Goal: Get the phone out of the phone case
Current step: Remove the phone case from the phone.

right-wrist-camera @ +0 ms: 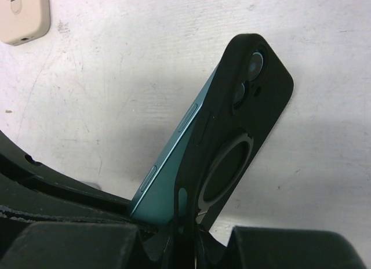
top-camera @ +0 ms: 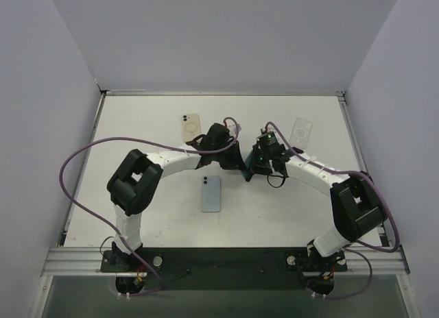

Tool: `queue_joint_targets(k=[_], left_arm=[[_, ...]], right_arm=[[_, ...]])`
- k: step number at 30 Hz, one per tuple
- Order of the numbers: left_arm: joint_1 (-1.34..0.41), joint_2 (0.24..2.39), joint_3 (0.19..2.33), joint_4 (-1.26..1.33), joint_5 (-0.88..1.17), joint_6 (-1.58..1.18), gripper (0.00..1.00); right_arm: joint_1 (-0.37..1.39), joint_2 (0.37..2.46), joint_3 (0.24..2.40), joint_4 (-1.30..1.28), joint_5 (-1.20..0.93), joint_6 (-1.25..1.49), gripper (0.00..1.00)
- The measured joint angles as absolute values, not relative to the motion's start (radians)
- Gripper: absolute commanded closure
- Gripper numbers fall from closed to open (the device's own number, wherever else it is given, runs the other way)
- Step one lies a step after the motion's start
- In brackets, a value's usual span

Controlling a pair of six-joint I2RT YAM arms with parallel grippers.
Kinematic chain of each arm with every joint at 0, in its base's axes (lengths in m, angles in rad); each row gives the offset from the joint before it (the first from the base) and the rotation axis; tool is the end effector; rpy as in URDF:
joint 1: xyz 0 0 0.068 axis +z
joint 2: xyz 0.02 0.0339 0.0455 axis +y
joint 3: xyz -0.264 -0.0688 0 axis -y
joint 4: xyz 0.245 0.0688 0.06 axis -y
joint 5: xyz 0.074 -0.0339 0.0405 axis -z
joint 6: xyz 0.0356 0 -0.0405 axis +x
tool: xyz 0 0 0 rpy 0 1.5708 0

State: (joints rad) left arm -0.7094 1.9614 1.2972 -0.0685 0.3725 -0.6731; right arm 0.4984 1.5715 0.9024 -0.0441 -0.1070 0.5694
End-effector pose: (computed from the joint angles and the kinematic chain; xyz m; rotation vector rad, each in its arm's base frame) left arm 0.3179 -0.2900 0.1822 0.2561 2.5048 -1.0767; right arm 0.2901 0.1622 0.2010 0.0262 2.3728 0.6613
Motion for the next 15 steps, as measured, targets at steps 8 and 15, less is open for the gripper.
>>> queue_joint_targets(k=[8,15], left_arm=[[-0.720,1.870,1.298,-0.197,0.319,-0.652,1.00],[-0.635,1.778,1.296,-0.297,0.275,-0.634,1.00]], right_arm=[[0.514,1.526,0.928,-0.113,-0.133,0.530,1.00],[0.482,1.461,0.906,-0.224,-0.072,0.447,1.00]])
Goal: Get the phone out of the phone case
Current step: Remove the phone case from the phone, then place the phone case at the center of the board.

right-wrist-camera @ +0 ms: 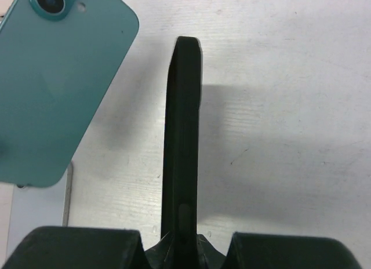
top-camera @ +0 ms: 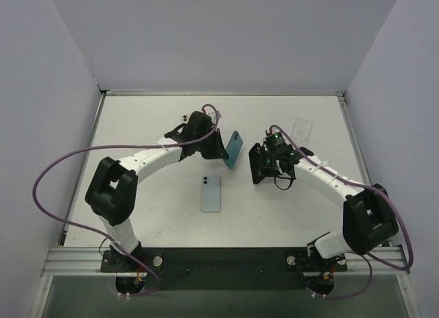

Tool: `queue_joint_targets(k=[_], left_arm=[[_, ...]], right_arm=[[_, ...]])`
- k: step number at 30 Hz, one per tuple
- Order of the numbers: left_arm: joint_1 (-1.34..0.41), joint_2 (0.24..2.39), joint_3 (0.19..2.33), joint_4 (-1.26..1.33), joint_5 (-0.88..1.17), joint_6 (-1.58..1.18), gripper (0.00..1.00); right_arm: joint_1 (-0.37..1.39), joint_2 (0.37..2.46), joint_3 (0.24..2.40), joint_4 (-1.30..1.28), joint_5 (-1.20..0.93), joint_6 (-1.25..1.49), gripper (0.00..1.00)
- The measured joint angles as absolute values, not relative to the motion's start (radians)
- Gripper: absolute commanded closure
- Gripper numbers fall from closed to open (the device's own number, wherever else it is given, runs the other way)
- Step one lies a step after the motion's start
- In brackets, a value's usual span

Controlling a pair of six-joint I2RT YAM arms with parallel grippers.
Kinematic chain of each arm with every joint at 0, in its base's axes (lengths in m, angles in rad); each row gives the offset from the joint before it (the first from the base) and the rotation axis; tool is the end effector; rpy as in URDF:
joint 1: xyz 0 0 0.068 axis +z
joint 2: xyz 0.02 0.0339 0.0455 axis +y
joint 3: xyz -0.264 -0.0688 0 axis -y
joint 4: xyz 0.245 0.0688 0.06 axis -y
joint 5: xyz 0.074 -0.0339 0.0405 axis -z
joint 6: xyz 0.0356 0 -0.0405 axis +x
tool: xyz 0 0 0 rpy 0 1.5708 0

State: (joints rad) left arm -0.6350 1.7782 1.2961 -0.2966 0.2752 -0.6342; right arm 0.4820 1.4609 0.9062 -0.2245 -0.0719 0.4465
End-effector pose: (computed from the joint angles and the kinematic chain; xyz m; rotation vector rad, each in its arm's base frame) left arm 0.3133 -0.2429 0.2354 0.1464 2.5106 -0.9024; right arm 0.2725 0.1454 0.2209 -0.0791 2.4111 0.5289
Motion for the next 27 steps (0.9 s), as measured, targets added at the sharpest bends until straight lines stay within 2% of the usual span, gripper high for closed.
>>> queue_joint_targets(k=[7,12,18,27], left_arm=[[-0.593,1.740,1.265,-0.287,0.299,-0.648,1.00],[-0.530,1.645,1.132,-0.234,0.385,-0.678,1.00],[-0.350,1.465,0.940,-0.170,0.481,-0.719,1.00],[-0.191,1.211,0.722,-0.169,0.487,-0.746,1.00]], right_arm=[[0.458,1.391,0.899,-0.243,-0.071,0.444,1.00],[0.309,1.389,0.899,-0.218,-0.117,0.475,1.00],[0.098,1.429,0.929,-0.153,-0.243,0.555,1.00],[-0.093,1.562,0.990,-0.074,-0.319,0.658,1.00]])
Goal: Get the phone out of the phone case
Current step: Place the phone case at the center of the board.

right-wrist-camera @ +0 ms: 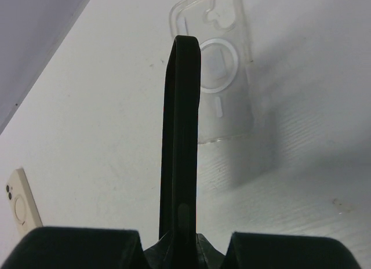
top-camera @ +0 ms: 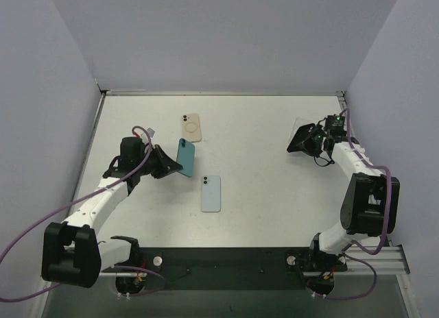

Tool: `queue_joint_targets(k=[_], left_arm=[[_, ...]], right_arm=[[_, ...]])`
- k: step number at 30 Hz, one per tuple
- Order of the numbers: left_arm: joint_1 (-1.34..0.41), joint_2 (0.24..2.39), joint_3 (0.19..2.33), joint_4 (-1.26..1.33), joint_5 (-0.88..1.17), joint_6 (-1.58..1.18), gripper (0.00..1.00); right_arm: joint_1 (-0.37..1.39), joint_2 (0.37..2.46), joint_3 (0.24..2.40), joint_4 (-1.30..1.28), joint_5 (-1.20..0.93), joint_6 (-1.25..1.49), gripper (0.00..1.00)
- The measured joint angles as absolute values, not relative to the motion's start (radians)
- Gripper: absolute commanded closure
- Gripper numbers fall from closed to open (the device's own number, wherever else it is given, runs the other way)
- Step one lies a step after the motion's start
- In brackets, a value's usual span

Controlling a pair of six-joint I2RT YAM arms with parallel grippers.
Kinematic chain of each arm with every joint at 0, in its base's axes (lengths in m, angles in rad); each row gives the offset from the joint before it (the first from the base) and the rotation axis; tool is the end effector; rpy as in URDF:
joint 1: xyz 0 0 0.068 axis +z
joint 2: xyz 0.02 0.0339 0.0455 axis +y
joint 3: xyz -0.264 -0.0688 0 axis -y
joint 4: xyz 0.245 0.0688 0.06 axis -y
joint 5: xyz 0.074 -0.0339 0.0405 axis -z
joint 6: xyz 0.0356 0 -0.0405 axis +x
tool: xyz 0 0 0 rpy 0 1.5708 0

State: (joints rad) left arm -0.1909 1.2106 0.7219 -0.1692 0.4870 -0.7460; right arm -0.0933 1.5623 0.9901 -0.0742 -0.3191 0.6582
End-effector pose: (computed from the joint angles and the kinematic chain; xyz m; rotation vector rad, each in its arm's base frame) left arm 0.2471 -0.0647 0.2340 -0.3652 2.3198 -1.0335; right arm 0.3418 -0.0208 0.2303 0.6588 2.1623 0.6611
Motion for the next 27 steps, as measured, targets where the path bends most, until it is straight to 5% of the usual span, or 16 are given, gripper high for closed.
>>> queue_joint_targets(k=[9,11,12,13,16,27], left_arm=[[-0.110,1.163,0.564,-0.149,0.511,-0.782,1.00],[-0.109,1.176,0.533,-0.121,0.525,-0.797,1.00],[-0.109,1.184,0.516,-0.103,0.531,-0.805,1.00],[-0.109,1.191,0.500,-0.088,0.536,-0.812,1.00],[-0.108,1.209,0.471,-0.062,0.546,-0.828,1.00],[-0.108,1.213,0.472,-0.054,0.487,-0.817,1.00]], right_arm=[[-0.257,1.540,0.856,-0.009,-0.294,0.693,1.00],[-0.276,1.540,0.824,-0.005,-0.279,0.708,0.83],[-0.280,1.540,0.814,-0.005,-0.274,0.712,0.68],[-0.289,1.541,0.805,-0.009,-0.270,0.720,0.42],[-0.300,1.546,0.799,-0.026,-0.252,0.742,0.14],[-0.298,1.397,0.752,-0.140,-0.108,0.798,0.05]])
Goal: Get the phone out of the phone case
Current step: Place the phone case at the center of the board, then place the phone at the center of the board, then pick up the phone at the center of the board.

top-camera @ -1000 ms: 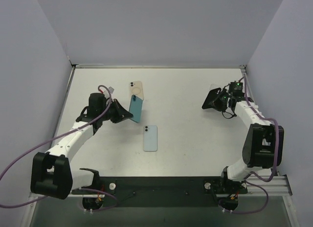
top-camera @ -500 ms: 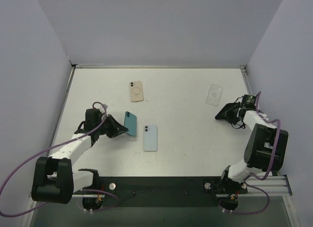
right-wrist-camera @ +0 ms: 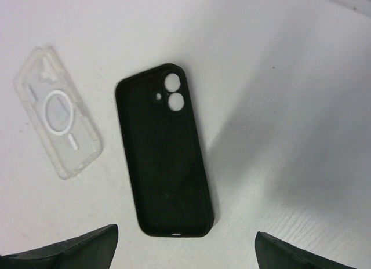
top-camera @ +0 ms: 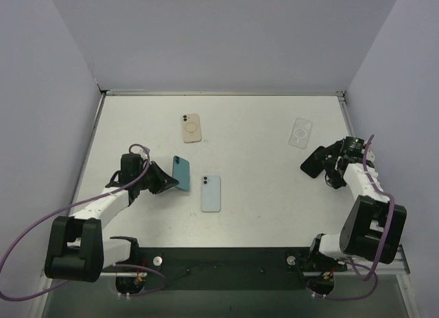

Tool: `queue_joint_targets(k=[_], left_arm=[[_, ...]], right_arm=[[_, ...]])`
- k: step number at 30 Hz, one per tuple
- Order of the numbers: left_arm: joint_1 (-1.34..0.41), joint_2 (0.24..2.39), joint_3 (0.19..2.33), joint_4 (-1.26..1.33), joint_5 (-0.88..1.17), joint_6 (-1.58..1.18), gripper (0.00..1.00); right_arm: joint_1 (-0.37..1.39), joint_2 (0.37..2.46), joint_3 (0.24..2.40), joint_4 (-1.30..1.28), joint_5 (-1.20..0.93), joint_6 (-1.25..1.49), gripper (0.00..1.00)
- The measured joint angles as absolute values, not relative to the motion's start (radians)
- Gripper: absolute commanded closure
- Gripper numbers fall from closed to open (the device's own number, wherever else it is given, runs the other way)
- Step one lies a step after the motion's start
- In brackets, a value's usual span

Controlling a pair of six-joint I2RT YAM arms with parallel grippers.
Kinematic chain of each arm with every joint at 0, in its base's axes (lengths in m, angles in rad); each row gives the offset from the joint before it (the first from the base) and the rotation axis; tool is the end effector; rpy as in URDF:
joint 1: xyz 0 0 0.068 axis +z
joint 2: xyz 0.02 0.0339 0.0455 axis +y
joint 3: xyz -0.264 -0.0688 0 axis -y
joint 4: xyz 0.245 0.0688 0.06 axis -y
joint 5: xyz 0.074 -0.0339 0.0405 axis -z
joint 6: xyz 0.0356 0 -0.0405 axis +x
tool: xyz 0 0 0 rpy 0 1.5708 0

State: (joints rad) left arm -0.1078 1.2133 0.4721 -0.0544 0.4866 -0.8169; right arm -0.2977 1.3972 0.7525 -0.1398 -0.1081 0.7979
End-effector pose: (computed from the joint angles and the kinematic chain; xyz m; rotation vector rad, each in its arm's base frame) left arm 0.2196 -0.0405 0.1643 -0.6237 2.4068 -1.0000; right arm 0.2724 -0.0795 0.1970 1.1938 2.0593 0.3690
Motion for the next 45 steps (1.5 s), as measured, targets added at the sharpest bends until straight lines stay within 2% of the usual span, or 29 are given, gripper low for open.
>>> queue_joint_targets(k=[1,4,5,6,9,18,25,29,33,40,45], left_arm=[[-0.108,1.217,0.473,-0.056,0.481,-0.812,0.99],[-0.108,1.237,0.489,-0.070,0.464,-0.801,0.75],[-0.109,1.242,0.500,-0.080,0.454,-0.796,0.51],[-0.109,1.246,0.513,-0.098,0.437,-0.789,0.38],[-0.109,1.252,0.537,-0.178,0.356,-0.767,0.10],[-0.109,1.255,0.598,-0.376,0.204,-0.721,0.06],[-0.189,1.307,0.808,-0.499,0.000,-0.682,0.05],[-0.323,1.441,1.016,-0.525,-0.175,-0.646,0.04],[-0.409,1.615,1.198,-0.538,-0.255,-0.618,0.04],[-0.422,2.010,1.539,-0.611,-0.239,-0.600,0.03],[-0.423,2.181,1.688,-0.682,-0.235,-0.580,0.03]], right_arm=[[-0.292,1.365,0.751,-0.146,-0.091,0.804,0.06],[-0.248,1.267,0.749,-0.161,-0.052,0.808,0.05],[-0.226,1.238,0.750,-0.164,-0.039,0.808,0.05],[-0.207,1.216,0.751,-0.169,-0.027,0.807,0.06],[-0.158,1.182,0.767,-0.193,-0.003,0.799,0.06],[-0.004,1.216,0.892,-0.244,0.023,0.738,0.06],[0.162,1.295,0.948,-0.270,0.030,0.693,0.08],[0.222,1.322,0.957,-0.281,0.020,0.667,0.08],[0.236,1.319,0.958,-0.301,0.010,0.632,0.06],[0.261,1.276,0.948,-0.331,-0.031,0.590,0.05],[0.284,1.243,0.915,-0.351,-0.038,0.577,0.06]])
